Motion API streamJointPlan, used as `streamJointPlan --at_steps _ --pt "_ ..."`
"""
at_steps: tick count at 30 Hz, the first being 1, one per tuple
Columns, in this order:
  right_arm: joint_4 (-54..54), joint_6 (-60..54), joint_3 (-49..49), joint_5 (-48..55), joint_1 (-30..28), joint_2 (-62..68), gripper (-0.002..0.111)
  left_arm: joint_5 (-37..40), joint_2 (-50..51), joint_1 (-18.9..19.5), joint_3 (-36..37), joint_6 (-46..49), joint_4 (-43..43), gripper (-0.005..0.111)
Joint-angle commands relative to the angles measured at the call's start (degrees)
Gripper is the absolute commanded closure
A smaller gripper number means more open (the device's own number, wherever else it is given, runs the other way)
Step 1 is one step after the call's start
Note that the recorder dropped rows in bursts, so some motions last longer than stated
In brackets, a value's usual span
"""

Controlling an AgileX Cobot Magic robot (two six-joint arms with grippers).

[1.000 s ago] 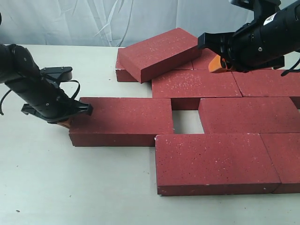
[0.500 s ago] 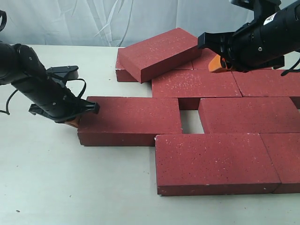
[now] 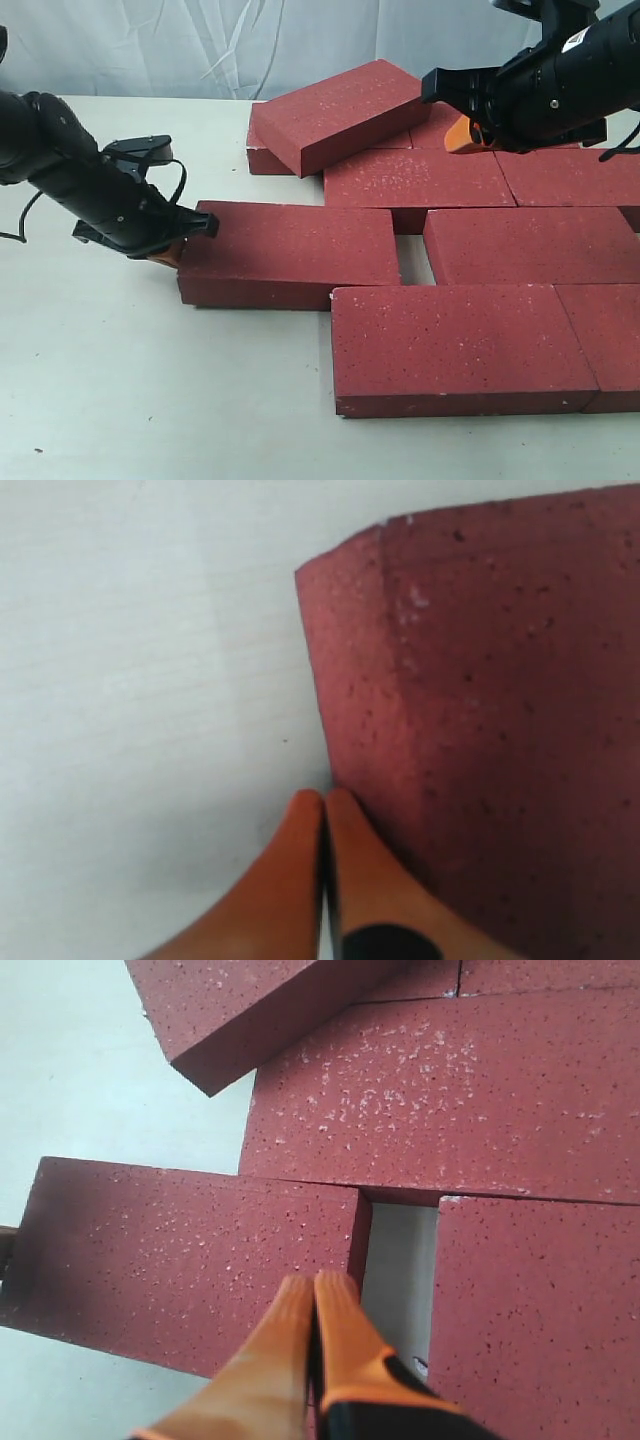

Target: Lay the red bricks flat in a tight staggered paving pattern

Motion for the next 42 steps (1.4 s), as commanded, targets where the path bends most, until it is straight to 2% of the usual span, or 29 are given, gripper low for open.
streamJointPlan --at_steps 1,6,9,12,24,29,42 --pt "0.03 -1.30 0.14 -0.49 -0.31 -0.48 0.109 -0.05 -0.08 0.14 -0.36 -0.52 0.74 0.107" --pt "0.03 -1.31 0.14 -0.60 -0.31 -0.48 0.109 0.00 -0.19 3.89 -0.36 -4.27 5.03 0.107" --pt "-0.08 -1.31 0.14 -0.60 -0.31 -0.48 0.109 0.14 -0.19 5.79 -0.36 -4.42 4.95 0.107" --pt "-0.22 -1.31 0.14 -0.72 -0.31 -0.37 0.109 0.25 -0.19 5.94 -0.36 -4.42 2.55 0.107" --pt "-0.22 -1.31 0.14 -0.84 -0.31 0.09 0.109 0.13 -0.19 -3.28 -0.36 -1.52 -4.26 0.107" --pt "-0.22 -1.31 0.14 -0.84 -0.31 0.09 0.109 0.05 -0.19 -4.24 -0.36 1.16 -6.68 0.107" --pt "-0.22 -1.31 0.14 -0.74 -0.31 0.09 0.109 -0.04 -0.19 2.07 -0.36 0.19 -0.97 0.107"
